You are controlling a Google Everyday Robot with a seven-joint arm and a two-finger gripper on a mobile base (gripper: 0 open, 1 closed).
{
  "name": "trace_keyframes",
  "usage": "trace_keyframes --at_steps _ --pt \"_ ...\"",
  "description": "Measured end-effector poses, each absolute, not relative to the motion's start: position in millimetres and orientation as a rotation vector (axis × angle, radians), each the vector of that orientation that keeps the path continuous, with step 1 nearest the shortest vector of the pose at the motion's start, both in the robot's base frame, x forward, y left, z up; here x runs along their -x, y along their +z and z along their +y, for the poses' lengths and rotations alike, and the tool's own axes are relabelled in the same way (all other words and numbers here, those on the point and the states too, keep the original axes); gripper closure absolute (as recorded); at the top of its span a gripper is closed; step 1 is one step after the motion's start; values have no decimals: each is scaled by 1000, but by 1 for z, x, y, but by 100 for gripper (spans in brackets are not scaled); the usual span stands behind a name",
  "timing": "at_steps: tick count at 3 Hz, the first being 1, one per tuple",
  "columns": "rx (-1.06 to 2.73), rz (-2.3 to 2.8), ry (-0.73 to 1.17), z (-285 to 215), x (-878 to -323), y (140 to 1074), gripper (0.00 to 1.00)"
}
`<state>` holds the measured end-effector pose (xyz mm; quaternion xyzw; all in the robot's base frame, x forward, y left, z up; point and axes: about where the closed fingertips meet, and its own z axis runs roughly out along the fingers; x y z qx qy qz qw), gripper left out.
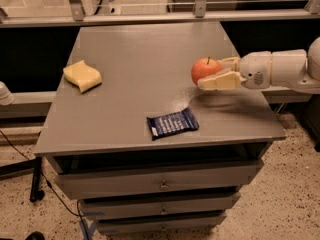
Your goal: Move apple near rxbar blueberry
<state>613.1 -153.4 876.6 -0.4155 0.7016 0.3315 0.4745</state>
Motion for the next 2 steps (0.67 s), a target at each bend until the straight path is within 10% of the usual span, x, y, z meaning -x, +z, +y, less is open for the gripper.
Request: trace_keyframes --at_steps 2 --pt "1075 1684 854 -140 -614 859 100"
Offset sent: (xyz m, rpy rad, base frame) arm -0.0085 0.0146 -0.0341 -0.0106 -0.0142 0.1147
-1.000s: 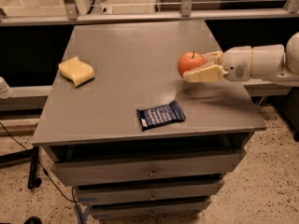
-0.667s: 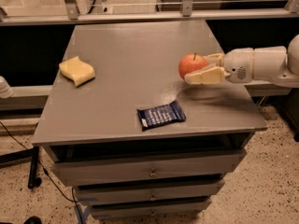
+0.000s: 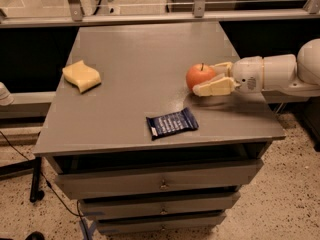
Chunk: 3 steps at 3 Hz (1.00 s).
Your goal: Move apple near rxbar blueberry
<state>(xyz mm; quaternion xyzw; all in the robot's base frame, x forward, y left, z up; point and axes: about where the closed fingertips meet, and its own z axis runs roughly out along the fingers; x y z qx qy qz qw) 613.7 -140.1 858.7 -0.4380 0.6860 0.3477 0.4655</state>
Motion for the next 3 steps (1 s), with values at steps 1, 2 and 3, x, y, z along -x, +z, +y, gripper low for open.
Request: trace_keyframes --at_steps 1,2,3 --pt "1158 1675 856 -137 -599 852 100" --pt "1247 1653 852 -134 -583 851 100" --pt "1324 1638 859 -130 -570 852 82"
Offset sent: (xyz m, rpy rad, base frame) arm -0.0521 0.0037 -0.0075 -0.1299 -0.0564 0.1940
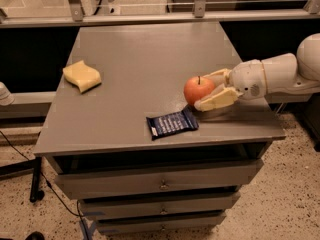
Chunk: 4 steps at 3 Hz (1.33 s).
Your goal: Move apple near rxbar blueberry
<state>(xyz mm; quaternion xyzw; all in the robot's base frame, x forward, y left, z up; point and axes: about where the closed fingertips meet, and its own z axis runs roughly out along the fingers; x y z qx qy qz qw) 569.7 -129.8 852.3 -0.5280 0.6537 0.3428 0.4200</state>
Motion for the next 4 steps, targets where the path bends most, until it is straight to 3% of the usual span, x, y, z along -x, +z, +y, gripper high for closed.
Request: trace_keyframes --at_steps 3,4 --pt "1405 1617 916 -122 -555 846 13" --pt "1417 1614 913 -126 -554 850 0"
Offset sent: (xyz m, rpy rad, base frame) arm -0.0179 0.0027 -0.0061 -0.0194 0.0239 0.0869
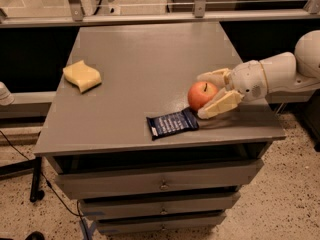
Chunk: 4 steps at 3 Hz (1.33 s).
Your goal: Move apple near rxbar blueberry
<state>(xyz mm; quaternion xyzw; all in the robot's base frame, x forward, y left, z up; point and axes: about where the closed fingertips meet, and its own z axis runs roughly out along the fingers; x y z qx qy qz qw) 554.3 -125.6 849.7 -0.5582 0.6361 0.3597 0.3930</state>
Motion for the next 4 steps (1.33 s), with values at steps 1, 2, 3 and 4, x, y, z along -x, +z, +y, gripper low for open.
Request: trace_keyframes --at_steps 1,2,3,4 --pt "1407 1638 849 -149 -557 864 0" --pt "1368 1680 752 -190 -563 884 0" --pt "1258 1670 621 -250 -571 926 0" --pt "1228 1648 568 -267 -575 948 0"
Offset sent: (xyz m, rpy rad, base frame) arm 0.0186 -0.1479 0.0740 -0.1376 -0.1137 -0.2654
